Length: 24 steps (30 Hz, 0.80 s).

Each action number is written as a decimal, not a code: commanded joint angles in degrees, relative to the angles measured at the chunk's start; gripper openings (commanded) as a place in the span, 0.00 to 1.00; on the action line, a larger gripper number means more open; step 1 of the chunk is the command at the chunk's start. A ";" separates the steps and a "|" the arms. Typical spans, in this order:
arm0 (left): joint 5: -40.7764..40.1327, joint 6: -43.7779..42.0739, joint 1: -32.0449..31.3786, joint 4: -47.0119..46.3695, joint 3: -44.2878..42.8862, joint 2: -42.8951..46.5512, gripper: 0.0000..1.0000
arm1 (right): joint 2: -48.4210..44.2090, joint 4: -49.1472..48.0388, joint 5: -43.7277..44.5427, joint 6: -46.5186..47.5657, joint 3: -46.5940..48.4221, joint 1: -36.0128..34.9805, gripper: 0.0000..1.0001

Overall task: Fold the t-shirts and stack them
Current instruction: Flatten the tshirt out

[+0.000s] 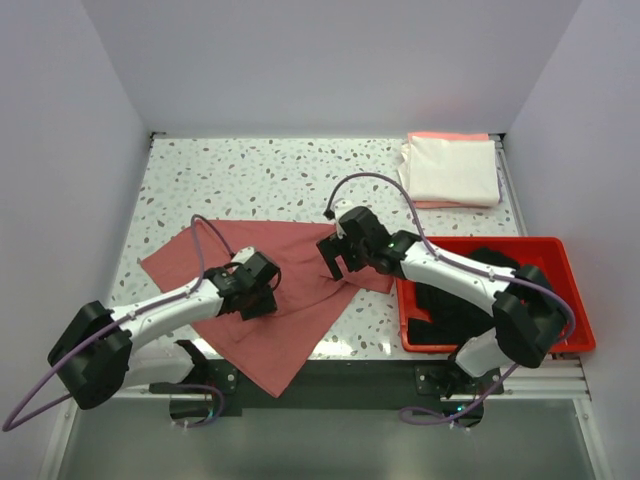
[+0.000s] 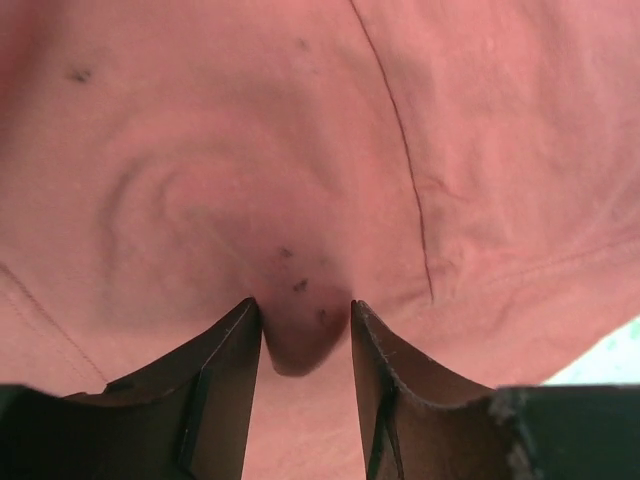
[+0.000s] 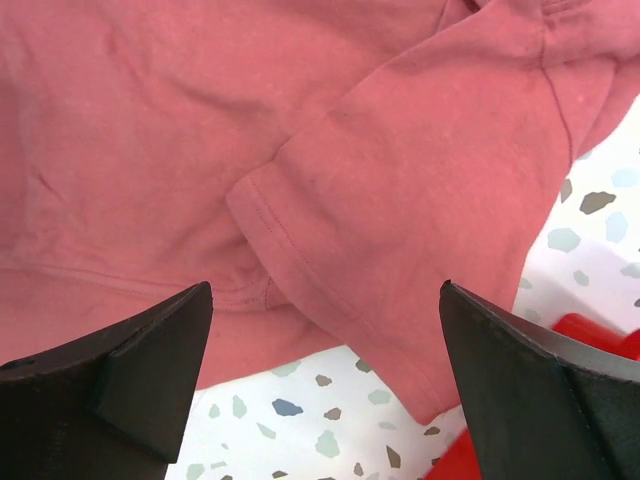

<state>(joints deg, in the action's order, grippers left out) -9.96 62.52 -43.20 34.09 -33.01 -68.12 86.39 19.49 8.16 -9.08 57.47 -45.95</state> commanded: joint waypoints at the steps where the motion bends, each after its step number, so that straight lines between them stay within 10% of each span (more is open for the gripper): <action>1: -6.72 1.46 -0.31 1.86 -3.19 -0.70 0.45 | -4.56 -0.41 1.86 -1.29 -0.52 0.08 0.99; 6: -9.11 1.73 -0.30 2.21 -4.16 -1.84 0.36 | -7.28 0.20 0.80 -1.03 -1.83 0.08 0.99; 11: -8.94 -0.11 -0.22 -0.59 -4.60 -3.95 0.00 | -9.83 0.82 1.24 -1.11 -3.15 0.08 0.99; 24: -18.08 -6.79 1.27 -2.01 -18.21 -3.86 0.00 | -16.25 1.52 6.50 -1.46 -6.14 0.08 0.99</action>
<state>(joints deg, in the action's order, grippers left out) -22.83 60.07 -43.07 35.14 -44.77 -71.37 72.58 21.85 10.79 -9.50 52.36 -45.95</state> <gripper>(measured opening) 0.020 0.987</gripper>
